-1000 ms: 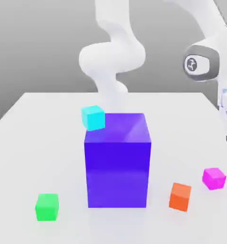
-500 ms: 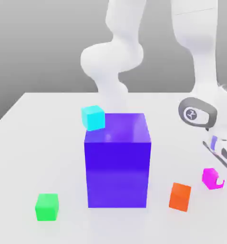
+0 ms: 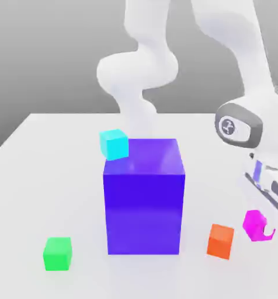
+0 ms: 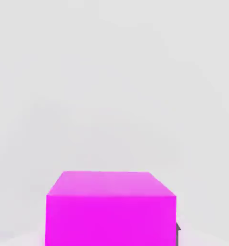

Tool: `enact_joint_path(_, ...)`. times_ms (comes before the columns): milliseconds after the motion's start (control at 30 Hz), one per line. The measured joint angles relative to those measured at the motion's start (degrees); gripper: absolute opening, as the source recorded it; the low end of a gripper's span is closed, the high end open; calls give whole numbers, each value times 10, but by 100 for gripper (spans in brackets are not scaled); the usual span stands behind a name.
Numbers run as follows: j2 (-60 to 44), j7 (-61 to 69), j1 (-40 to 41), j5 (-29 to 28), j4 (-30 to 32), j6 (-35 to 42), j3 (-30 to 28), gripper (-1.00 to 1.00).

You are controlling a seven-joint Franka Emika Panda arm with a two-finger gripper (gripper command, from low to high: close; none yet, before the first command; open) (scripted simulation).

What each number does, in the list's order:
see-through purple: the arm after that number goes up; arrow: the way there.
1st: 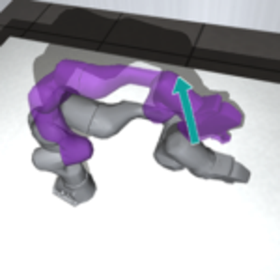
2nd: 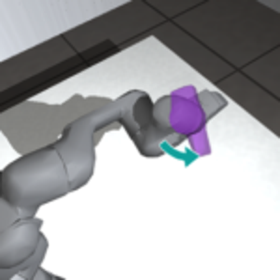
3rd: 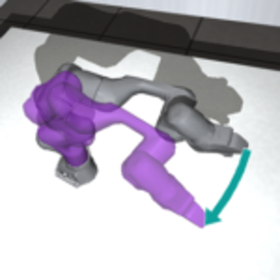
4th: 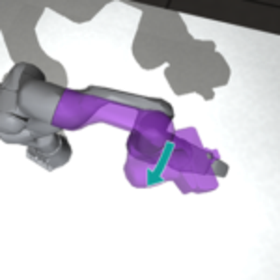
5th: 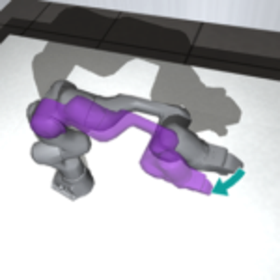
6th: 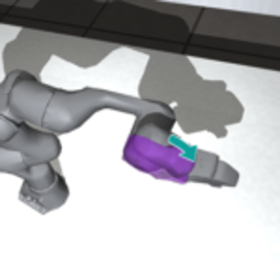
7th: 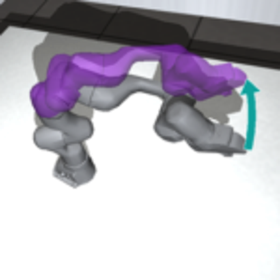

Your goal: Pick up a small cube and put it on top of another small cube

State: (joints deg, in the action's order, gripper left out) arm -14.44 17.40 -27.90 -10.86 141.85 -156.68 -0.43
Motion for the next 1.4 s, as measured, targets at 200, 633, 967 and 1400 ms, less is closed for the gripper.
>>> enact_joint_path(200, -23, 93, 77, -48, -64, 30, -71, -100)
enact_joint_path(633, 32, 288, 222, -76, -81, 74, -177, -100)
enact_joint_path(967, 122, 492, 319, 110, 68, 55, -197, -100)
enact_joint_path(1400, 13, 573, 342, 217, 68, -44, -153, 100)
